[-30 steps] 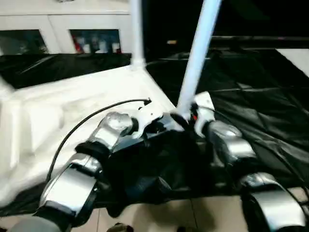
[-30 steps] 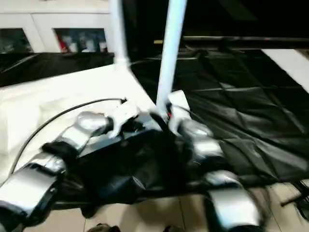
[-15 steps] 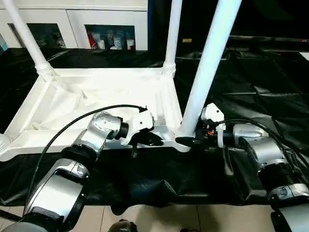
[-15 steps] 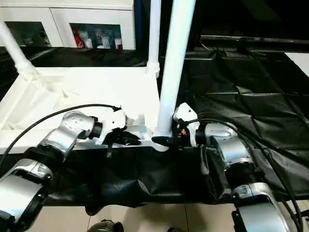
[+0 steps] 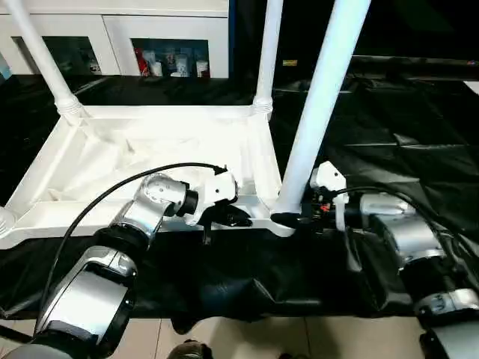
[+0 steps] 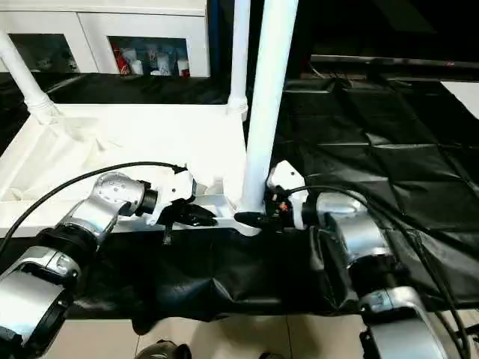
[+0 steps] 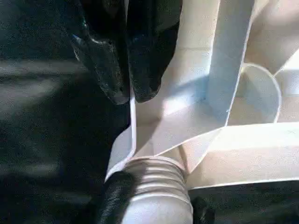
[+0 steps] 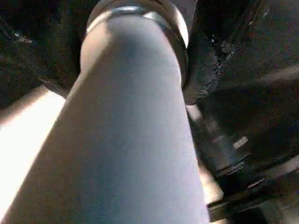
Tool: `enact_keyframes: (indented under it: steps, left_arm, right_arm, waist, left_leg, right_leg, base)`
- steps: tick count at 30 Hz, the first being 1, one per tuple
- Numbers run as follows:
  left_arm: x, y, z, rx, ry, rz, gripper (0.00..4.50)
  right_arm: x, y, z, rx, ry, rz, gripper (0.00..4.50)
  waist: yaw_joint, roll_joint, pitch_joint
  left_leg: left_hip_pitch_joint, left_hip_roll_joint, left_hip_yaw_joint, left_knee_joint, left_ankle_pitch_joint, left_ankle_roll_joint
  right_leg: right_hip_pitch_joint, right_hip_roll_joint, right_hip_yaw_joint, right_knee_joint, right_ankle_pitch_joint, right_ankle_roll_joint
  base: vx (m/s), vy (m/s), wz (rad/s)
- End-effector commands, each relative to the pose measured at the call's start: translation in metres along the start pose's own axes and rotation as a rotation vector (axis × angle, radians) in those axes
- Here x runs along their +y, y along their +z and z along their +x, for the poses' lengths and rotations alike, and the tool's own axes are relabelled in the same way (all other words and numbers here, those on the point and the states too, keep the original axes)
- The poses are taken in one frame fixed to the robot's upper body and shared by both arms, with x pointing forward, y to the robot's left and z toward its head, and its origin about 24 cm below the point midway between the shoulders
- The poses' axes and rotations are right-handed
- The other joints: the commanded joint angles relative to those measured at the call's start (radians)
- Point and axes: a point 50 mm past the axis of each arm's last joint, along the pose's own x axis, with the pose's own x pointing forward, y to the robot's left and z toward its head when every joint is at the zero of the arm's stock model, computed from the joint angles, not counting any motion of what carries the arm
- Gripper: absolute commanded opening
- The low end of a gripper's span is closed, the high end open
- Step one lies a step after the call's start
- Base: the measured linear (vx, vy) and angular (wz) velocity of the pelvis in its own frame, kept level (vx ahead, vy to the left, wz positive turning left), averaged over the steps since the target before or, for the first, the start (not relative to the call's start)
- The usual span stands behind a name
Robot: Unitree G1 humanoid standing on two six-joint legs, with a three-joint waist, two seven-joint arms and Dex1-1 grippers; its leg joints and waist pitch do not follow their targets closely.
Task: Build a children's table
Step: Rotate leg to tighten
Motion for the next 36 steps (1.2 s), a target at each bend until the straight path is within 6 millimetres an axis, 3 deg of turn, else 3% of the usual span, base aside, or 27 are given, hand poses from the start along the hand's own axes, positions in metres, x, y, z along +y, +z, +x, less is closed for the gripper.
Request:
enact_keyframes:
  steps: [1,4,6,7,8,9,10,15,16,18,20,23,29,33,36]
  left_arm:
    - [0.008,0.004,0.004,0.023,0.091,-0.019,0.00]
    - [0.014,0.009,0.014,0.041,0.204,-0.071,0.00]
    - [0.017,0.013,0.022,0.065,0.281,-0.104,0.00]
    - [0.020,0.016,0.026,0.073,0.335,-0.133,0.00]
    - [0.021,0.019,0.031,0.080,0.377,-0.153,0.00]
    - [0.022,0.022,0.034,0.084,0.407,-0.166,0.00]
    - [0.021,0.026,0.039,0.082,0.416,-0.171,0.00]
    - [0.018,0.034,0.049,0.065,0.398,-0.136,0.00]
    - [0.018,0.034,0.049,0.065,0.398,-0.135,0.00]
    - [0.017,0.032,0.048,0.057,0.379,-0.142,0.00]
    - [0.016,0.032,0.047,0.017,0.359,-0.198,0.00]
    - [0.014,0.030,0.043,0.005,0.302,-0.150,0.00]
    - [0.000,0.022,0.033,-0.049,0.075,-0.080,0.00]
    - [-0.009,0.015,0.024,-0.066,-0.059,-0.041,0.00]
    - [-0.011,0.009,0.015,-0.071,-0.108,-0.030,0.00]
  right_arm:
    - [-0.012,-0.021,-0.004,0.075,-0.200,0.108,2.71]
    - [-0.013,-0.027,0.007,0.053,-0.360,0.213,2.70]
    - [-0.013,-0.027,0.017,0.044,-0.436,0.260,2.70]
    - [-0.011,-0.027,0.024,0.037,-0.480,0.300,2.70]
    - [-0.009,-0.026,0.032,0.033,-0.512,0.335,2.70]
    - [-0.006,-0.025,0.039,0.032,-0.533,0.365,2.70]
    - [-0.001,-0.024,0.047,0.036,-0.524,0.381,2.70]
    - [0.012,-0.013,0.064,0.008,-0.435,0.299,2.70]
    - [0.012,-0.013,0.064,0.005,-0.435,0.302,3.25]
    - [0.011,-0.009,0.063,-0.015,-0.414,0.292,3.39]
    - [0.008,-0.005,0.061,-0.038,-0.392,0.265,3.49]
    - [0.002,0.003,0.053,-0.088,-0.326,0.227,3.61]
    - [-0.005,0.006,0.023,-0.062,-0.132,0.043,3.61]
    - [-0.008,0.003,-0.001,0.019,0.008,-0.066,3.61]
    - [-0.008,0.003,-0.019,0.067,0.119,-0.111,3.61]
  waist:
    - [-0.011,-0.004,-0.077]
    - [-0.022,-0.001,-0.077]
    - [-0.030,0.006,-0.078]
    - [-0.035,0.003,-0.078]
    - [-0.036,0.011,-0.077]
    - [-0.042,0.007,-0.077]
    - [-0.043,0.011,-0.077]
    - [-0.042,0.005,-0.080]
    - [-0.041,0.006,-0.080]
    - [-0.042,0.008,-0.080]
    - [-0.043,0.006,-0.079]
    - [-0.045,0.002,-0.081]
    - [-0.033,-0.002,-0.088]
    - [-0.012,-0.001,-0.087]
    - [0.001,0.003,-0.084]
  left_leg:
    - [0.042,0.084,-0.059,-0.081,-0.381,-0.054]
    - [0.043,0.085,-0.063,-0.083,-0.397,-0.064]
    - [0.045,0.084,-0.062,-0.086,-0.418,-0.075]
    - [0.047,0.081,-0.061,-0.084,-0.432,-0.078]
    - [0.048,0.080,-0.063,-0.084,-0.442,-0.081]
    - [0.050,0.079,-0.063,-0.083,-0.461,-0.083]
    - [0.052,0.077,-0.064,-0.080,-0.471,-0.078]
    - [0.041,0.077,-0.060,-0.083,-0.427,-0.047]
    - [0.040,0.076,-0.060,-0.082,-0.420,-0.040]
    - [0.039,0.077,-0.060,-0.082,-0.418,-0.036]
    - [0.038,0.077,-0.060,-0.082,-0.425,-0.031]
    - [0.033,0.078,-0.061,-0.082,-0.402,-0.016]
    - [0.023,0.082,-0.050,-0.073,-0.276,0.038]
    - [0.024,0.088,-0.044,-0.068,-0.235,0.070]
    - [0.028,0.092,-0.047,-0.074,-0.264,0.052]
  right_leg:
    - [0.027,-0.090,0.046,-0.077,-0.436,-0.192]
    - [0.025,-0.087,0.047,-0.082,-0.446,-0.175]
    - [0.019,-0.082,0.047,-0.080,-0.423,-0.177]
    - [0.019,-0.081,0.047,-0.080,-0.409,-0.183]
    - [0.018,-0.081,0.046,-0.081,-0.411,-0.185]
    - [0.016,-0.081,0.045,-0.085,-0.419,-0.185]
    - [0.016,-0.083,0.045,-0.088,-0.431,-0.183]
    - [0.026,-0.082,0.046,-0.085,-0.365,-0.184]
    - [0.027,-0.082,0.047,-0.085,-0.361,-0.188]
    - [0.029,-0.081,0.046,-0.085,-0.362,-0.191]
    - [0.030,-0.081,0.044,-0.084,-0.372,-0.190]
    - [0.035,-0.084,0.045,-0.083,-0.367,-0.191]
    - [0.044,-0.081,0.044,-0.062,-0.230,-0.239]
    - [0.046,-0.082,0.044,-0.059,-0.202,-0.254]
    - [0.042,-0.082,0.044,-0.061,-0.254,-0.241]
  base:
    - [0.000,0.000,0.00]
    - [0.000,0.000,0.00]
    - [0.000,0.000,0.00]
    - [0.000,0.000,0.00]
    - [0.000,0.000,0.00]
    - [0.000,0.000,0.00]
    - [0.000,0.000,0.00]
    - [0.000,0.000,0.00]
    - [0.000,0.000,0.00]
    - [0.000,0.000,0.00]
    - [0.000,0.000,0.00]
    - [0.000,0.000,0.00]
    - [0.000,0.000,0.00]
    - [0.000,0.000,0.00]
    - [0.000,0.000,0.00]
